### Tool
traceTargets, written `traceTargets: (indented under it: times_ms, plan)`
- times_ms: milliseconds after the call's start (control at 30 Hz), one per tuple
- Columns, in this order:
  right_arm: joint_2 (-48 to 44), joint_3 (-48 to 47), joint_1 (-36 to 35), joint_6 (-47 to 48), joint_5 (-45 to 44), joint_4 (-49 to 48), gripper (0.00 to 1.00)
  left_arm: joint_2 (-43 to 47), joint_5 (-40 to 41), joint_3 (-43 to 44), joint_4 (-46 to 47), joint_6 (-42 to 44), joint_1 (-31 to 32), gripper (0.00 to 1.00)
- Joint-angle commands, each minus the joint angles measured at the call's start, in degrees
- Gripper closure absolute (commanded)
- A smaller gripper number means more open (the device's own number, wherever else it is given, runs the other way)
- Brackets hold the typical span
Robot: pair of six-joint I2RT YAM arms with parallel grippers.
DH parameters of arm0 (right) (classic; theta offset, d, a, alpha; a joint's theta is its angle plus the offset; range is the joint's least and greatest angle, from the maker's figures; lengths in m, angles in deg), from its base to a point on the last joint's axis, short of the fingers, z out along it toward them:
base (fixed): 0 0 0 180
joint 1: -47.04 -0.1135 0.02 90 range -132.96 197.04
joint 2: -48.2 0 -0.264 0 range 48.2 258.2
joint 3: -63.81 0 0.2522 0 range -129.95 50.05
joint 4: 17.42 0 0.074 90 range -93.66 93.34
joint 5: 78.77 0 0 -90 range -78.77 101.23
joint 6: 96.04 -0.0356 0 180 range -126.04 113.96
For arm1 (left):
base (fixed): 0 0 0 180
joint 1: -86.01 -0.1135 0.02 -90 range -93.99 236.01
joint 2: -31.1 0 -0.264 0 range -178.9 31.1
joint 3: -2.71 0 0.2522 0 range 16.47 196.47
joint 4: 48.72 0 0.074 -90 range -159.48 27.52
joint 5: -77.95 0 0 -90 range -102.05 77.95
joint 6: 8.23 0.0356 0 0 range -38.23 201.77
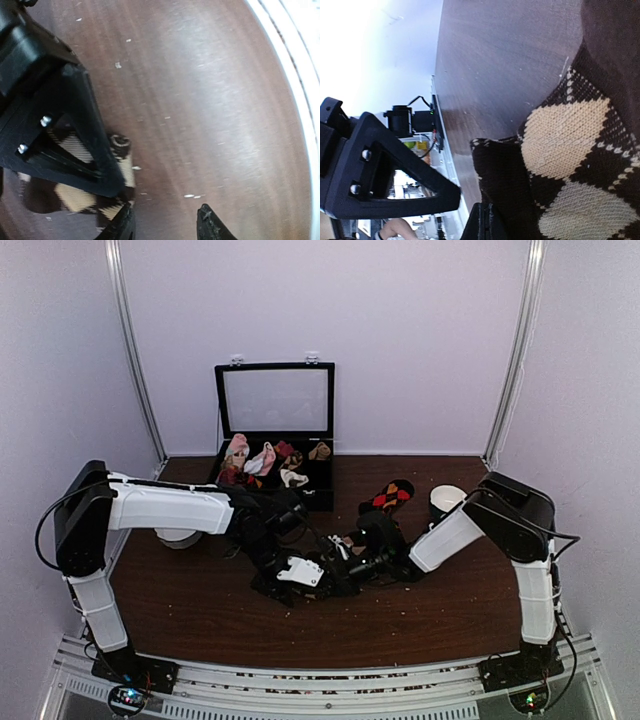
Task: Roll the socks
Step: Roll the sock at the center of the board.
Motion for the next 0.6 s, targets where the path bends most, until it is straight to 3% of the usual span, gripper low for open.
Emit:
traceTargets:
  times_ms: [0,133,567]
  plan:
    - [0.3,1.3,1.1,-6.9,2.2,-6.9,1.00,-0.3,4.7,1.6,4.2,5.2,0.1,0.56]
    - [0.8,1.3,1.2,-5.6,1.9,-4.7,1.00,-2.9,7.8,1.1,6.7,6.4,0.1,0.58]
    - [2.6,2.4,1.6,-1.4,1.2,-0.6,1.00,-6.8,7.3,2.8,8.6,4.7,0.2,0.61]
